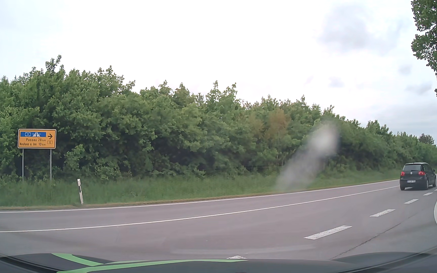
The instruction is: Follow the waypoints while adhering to traffic rules and regulations
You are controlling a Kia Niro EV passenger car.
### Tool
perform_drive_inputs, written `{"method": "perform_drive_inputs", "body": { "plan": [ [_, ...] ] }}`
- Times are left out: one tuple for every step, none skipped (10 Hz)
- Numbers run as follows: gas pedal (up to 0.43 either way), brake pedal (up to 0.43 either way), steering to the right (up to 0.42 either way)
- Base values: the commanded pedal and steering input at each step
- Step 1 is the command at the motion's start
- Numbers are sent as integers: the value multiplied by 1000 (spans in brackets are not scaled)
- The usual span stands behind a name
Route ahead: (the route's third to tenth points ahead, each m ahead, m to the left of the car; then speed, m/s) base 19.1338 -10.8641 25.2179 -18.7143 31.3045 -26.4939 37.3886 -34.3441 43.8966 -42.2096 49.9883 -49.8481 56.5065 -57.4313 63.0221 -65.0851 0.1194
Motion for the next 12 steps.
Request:
{"method": "perform_drive_inputs", "body": {
  "plan": [
    [150,0,126],
    [169,0,128],
    [209,0,130],
    [240,0,133],
    [268,0,136],
    [280,0,140],
    [287,0,147],
    [299,0,153],
    [311,0,165],
    [319,0,178],
    [331,0,191],
    [331,0,210]
  ]
}}
